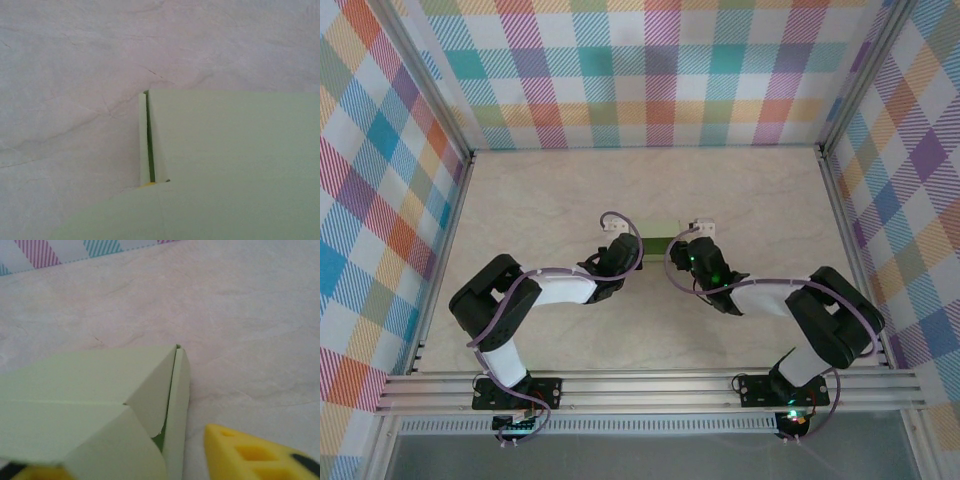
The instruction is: Fold the paper box
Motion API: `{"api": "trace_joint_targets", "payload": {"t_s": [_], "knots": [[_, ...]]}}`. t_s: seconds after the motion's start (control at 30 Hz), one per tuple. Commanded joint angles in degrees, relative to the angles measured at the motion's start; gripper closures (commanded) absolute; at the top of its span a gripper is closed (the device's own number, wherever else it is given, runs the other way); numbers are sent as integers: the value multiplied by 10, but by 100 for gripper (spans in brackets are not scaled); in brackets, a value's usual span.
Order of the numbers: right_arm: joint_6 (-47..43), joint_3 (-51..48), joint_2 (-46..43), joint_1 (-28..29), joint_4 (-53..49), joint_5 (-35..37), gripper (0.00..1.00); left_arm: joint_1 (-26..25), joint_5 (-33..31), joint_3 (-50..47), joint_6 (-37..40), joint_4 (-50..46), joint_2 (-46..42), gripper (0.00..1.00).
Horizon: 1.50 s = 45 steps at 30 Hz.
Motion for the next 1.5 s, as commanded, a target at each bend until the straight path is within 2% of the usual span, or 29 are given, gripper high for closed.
{"api": "trace_joint_targets", "payload": {"t_s": [0.0,0.13,0.27,0.37,0.43,0.53,0.6,0.67,0.8,0.97,1.23,1.27,1.33,1.4,1.43,1.47], "knots": [[-19,-15,-44,1,1,-19,41,-3,-17,-5,7,-11,12,100],[-44,-48,-112,0,-18,-48,32,-4,-21,1,9,-17,17,100],[-62,-75,-210,1,-64,-47,32,-4,-20,9,12,-20,23,100],[-73,-61,-274,0,-112,-52,32,-5,-18,14,17,-23,29,100],[-62,-20,-282,-8,-162,-55,25,-4,-18,14,19,-23,30,100],[14,109,-210,-56,-330,-114,20,-5,-19,13,22,-23,31,100],[49,165,-148,-74,-387,-143,18,-4,-17,14,23,-24,32,100],[95,197,-91,-90,-408,-168,18,-6,-12,8,25,-19,25,96],[156,225,-10,-127,-381,-269,17,-6,-12,-3,28,-16,11,85],[167,266,62,-128,-389,-295,18,-7,1,-12,33,-14,0,81],[216,255,120,-128,-342,-302,20,-9,42,-24,24,-26,-26,57],[222,253,124,-128,-335,-303,20,-10,46,-27,24,-29,-33,49],[226,250,128,-128,-331,-302,21,-10,51,-35,24,-35,-46,45],[227,248,131,-128,-328,-298,21,-9,54,-44,27,-41,-60,32],[227,248,132,-128,-328,-297,21,-9,58,-48,31,-44,-65,30],[227,248,134,-128,-328,-297,21,-9,62,-54,34,-45,-72,23]]}}
